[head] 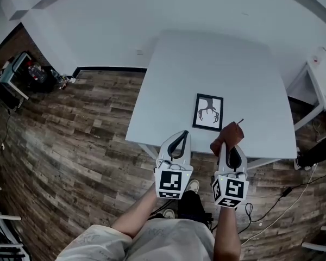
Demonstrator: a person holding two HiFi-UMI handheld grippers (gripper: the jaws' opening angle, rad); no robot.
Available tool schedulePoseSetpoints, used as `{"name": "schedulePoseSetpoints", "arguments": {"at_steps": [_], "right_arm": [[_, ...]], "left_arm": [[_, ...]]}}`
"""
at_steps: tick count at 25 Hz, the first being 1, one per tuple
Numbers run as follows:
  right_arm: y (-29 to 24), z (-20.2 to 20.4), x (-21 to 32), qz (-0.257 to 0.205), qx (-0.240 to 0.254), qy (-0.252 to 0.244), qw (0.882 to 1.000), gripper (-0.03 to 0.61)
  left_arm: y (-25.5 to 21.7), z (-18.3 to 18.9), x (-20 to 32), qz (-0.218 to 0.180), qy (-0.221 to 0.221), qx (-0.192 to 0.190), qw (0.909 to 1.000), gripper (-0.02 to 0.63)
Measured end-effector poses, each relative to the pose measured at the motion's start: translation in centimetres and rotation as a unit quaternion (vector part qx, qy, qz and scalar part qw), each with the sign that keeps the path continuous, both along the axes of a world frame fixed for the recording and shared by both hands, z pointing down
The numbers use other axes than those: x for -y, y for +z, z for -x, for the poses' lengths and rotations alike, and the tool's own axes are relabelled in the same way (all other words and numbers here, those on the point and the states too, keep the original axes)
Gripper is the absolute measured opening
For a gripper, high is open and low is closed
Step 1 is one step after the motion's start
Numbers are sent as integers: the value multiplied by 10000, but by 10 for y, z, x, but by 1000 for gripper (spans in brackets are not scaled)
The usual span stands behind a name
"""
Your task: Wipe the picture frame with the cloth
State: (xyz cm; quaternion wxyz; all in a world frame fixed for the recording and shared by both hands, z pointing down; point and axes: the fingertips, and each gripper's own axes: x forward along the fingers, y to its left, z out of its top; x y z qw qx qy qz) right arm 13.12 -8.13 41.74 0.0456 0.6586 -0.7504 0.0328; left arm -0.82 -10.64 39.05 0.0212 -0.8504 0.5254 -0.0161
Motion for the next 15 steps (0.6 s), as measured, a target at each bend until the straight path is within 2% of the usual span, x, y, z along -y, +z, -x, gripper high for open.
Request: {"name": "schedulePoseSetpoints", "arguments": {"at_steps": [8,15], "right_arm": [[10,-34,92,212,6,-392,9990,80],[35,-47,138,537,55,-555,9970,80]], "left_arm": [[10,-37,93,251,-348,-130,9990,0],[27,-49,134,500,-505,-41,9975,0]]}}
